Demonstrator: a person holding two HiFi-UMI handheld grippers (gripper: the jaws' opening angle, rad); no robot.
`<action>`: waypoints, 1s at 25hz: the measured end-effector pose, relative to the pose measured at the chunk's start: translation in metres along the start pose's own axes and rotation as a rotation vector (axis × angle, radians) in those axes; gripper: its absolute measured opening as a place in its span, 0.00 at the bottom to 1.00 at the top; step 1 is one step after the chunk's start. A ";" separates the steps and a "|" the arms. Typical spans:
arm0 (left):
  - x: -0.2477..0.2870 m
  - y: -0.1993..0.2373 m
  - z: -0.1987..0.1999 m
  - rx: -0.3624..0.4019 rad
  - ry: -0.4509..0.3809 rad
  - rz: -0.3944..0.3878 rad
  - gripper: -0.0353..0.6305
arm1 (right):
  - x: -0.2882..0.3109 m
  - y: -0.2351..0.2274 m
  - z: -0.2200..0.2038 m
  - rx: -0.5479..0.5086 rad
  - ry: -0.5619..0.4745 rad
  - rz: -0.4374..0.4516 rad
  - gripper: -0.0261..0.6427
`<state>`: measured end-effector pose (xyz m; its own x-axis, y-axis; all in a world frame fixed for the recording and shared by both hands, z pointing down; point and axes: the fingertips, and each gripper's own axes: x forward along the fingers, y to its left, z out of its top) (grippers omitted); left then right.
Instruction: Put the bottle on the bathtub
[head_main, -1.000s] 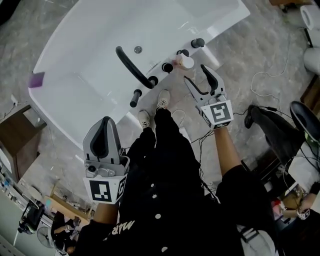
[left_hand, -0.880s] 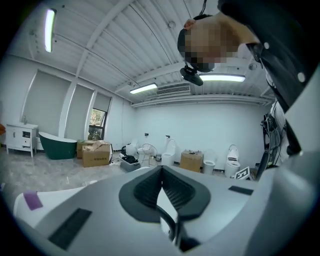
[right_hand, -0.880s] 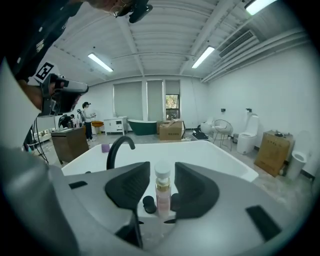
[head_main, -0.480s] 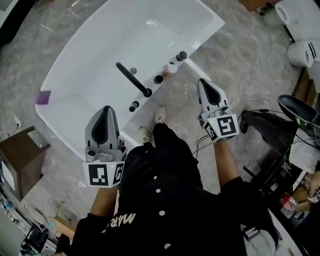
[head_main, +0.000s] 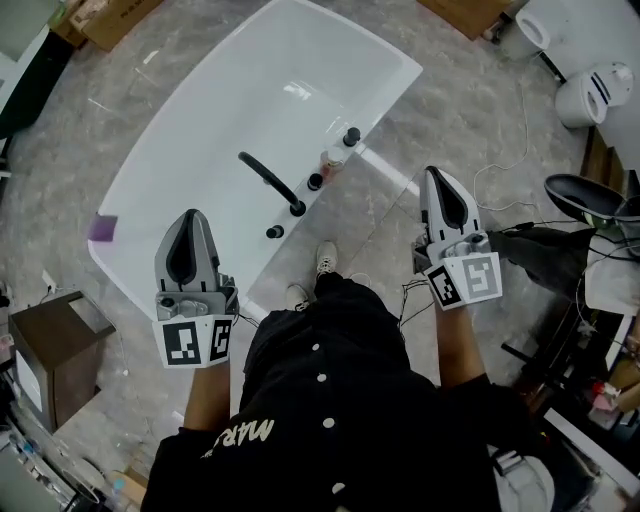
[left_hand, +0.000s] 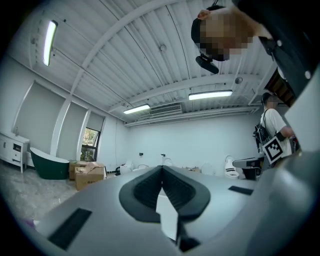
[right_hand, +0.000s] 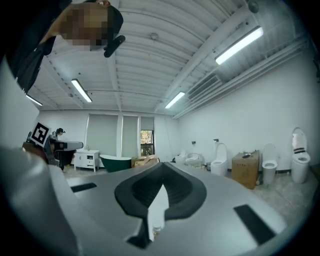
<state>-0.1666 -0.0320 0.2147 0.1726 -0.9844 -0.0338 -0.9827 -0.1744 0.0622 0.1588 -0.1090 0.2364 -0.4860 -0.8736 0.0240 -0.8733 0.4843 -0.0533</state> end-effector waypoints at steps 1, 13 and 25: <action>-0.002 0.001 0.005 0.002 -0.010 0.000 0.07 | -0.006 0.000 0.009 -0.003 -0.025 -0.010 0.02; -0.031 0.013 0.025 0.022 -0.067 0.039 0.07 | -0.044 -0.009 0.033 -0.080 -0.059 -0.064 0.03; -0.054 0.025 0.004 0.021 -0.007 0.094 0.07 | -0.063 -0.026 0.007 -0.066 0.006 -0.112 0.04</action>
<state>-0.2012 0.0172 0.2140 0.0792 -0.9962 -0.0356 -0.9957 -0.0808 0.0449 0.2122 -0.0671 0.2297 -0.3851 -0.9223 0.0316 -0.9225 0.3857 0.0158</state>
